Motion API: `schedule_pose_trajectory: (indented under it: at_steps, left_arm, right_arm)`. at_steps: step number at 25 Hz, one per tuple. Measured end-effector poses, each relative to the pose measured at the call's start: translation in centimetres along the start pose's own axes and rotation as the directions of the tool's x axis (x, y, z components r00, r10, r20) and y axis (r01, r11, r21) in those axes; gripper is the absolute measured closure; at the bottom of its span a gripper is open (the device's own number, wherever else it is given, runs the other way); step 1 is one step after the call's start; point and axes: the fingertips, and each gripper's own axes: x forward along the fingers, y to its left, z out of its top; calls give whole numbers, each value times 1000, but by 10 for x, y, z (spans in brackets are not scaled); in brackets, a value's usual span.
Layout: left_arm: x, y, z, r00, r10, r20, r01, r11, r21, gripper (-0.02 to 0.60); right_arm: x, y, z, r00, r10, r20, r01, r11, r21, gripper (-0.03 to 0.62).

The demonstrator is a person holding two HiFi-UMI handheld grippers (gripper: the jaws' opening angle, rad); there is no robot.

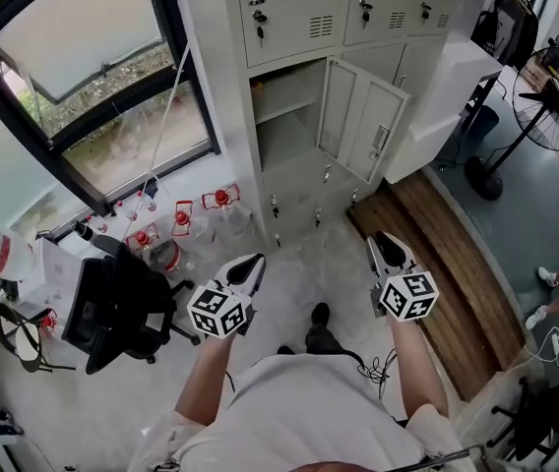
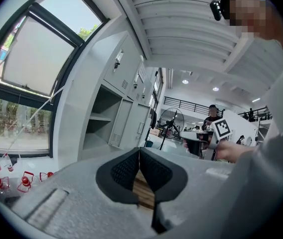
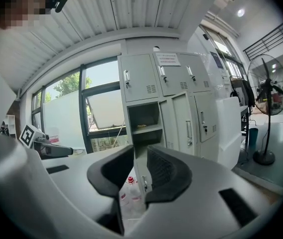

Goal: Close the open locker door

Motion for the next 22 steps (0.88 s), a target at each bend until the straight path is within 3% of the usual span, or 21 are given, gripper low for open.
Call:
schedule_pose_trajectory:
  at_steps: [22]
  left_arm:
    - [149, 55, 47, 999, 50, 5, -50, 999, -6, 566]
  right_arm:
    - [138, -109, 41, 997, 75, -28, -75, 997, 2, 516]
